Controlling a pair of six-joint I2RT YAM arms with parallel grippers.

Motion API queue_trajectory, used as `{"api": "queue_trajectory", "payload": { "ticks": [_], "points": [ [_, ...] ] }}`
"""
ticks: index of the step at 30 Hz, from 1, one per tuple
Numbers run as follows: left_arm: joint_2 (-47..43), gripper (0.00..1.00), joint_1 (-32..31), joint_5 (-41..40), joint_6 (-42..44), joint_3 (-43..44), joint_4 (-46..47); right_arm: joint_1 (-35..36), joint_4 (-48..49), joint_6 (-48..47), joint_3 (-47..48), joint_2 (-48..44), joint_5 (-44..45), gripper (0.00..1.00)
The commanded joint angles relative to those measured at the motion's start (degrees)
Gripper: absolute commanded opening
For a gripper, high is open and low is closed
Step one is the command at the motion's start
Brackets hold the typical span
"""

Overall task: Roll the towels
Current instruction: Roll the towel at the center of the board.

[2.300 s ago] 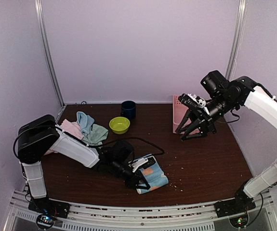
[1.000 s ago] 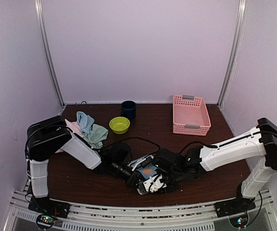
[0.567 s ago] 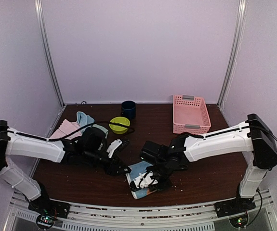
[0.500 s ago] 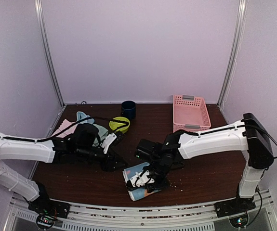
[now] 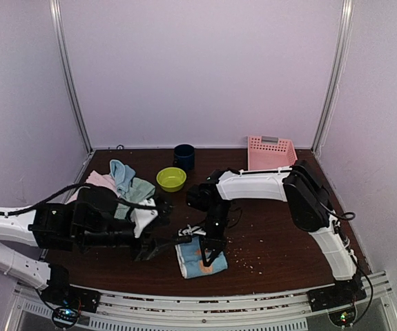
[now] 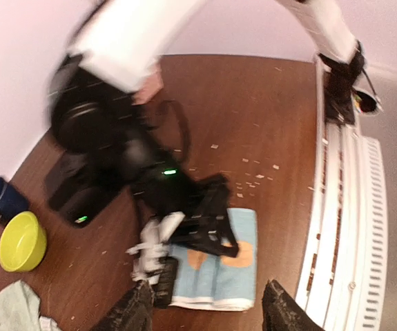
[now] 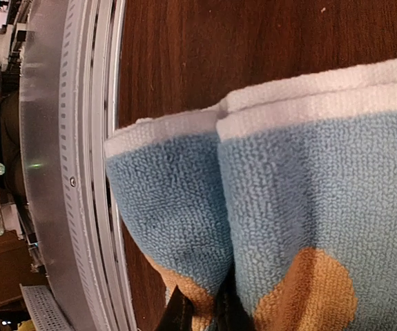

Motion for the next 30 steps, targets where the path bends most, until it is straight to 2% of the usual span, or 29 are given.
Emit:
{"api": "queue_trajectory", "payload": {
  "ticks": [1,4,9,12,22,28,30],
  "points": [
    [12.13,0.55,-9.53,-5.21,7.40,5.43,-5.33,-1.69,-3.93,0.06,3.67,6.94,1.23,0.05],
    [20.85,0.55,-12.14,-7.84,8.66,7.74,-6.48,-1.69,-3.91,0.12,3.66,7.64,1.08,0.06],
    [32.22,0.59,-12.22,-15.99,7.80,9.37,-5.17,-1.69,-3.42,0.34,2.62,7.68,1.03,0.06],
    [37.07,0.59,-11.93,-18.23,7.85,9.57,-4.38,-1.79,-2.94,0.54,2.32,7.58,1.28,0.06],
    [41.67,0.59,-11.39,-18.61,8.55,10.43,2.24,-1.79,-2.35,0.87,2.08,7.58,0.59,0.06],
    [42.66,0.59,-11.39,-22.95,7.74,13.32,-0.38,-1.75,-2.05,0.91,1.27,7.45,0.51,0.06],
    [43.05,0.59,-11.39,-21.34,8.08,12.60,0.72,-1.78,-2.13,0.97,1.24,7.41,0.51,0.06]
  ]
}}
